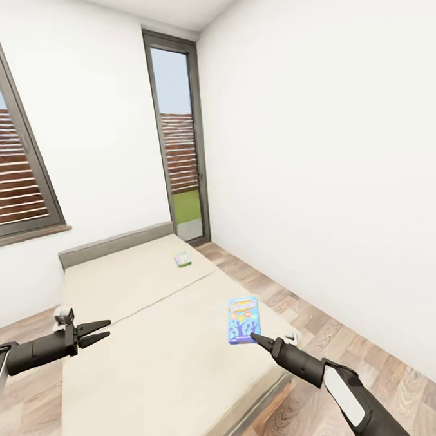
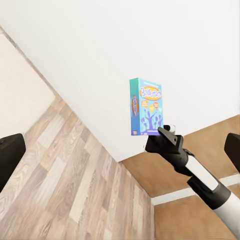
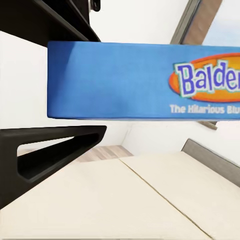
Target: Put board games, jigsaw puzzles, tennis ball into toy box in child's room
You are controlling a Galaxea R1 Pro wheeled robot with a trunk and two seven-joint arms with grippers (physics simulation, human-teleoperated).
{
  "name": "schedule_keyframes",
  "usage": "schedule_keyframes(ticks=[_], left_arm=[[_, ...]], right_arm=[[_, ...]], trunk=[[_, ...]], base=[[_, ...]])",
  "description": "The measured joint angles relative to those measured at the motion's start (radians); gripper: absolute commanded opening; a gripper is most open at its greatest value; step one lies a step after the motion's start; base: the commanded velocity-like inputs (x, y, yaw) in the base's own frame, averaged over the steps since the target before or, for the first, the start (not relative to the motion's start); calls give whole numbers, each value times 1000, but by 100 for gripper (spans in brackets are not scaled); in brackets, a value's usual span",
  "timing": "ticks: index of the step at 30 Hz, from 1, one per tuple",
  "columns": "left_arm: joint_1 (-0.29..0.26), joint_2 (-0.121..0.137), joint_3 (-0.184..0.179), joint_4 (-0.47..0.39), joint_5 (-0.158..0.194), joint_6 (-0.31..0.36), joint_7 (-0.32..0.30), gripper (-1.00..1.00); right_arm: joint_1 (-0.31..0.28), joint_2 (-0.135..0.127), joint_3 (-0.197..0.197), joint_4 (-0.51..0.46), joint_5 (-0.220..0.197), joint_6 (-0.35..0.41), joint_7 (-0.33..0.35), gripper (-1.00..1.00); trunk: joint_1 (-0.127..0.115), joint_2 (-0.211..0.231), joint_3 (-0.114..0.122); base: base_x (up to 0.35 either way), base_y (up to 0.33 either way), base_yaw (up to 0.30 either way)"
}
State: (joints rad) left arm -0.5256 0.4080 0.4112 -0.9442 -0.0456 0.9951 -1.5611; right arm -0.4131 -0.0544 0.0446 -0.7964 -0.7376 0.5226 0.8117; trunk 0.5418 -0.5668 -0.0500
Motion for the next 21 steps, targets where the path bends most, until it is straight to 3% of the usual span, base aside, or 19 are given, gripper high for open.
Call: schedule_keyframes(ticks=[21], left_arm=[[-1, 0, -1, 0, -3, -1, 1, 100]], right_arm=[[-1, -1, -1, 2, 0, 0, 0, -100]], trunk=[[-80, 146, 89]], base=[[0, 0, -210]])
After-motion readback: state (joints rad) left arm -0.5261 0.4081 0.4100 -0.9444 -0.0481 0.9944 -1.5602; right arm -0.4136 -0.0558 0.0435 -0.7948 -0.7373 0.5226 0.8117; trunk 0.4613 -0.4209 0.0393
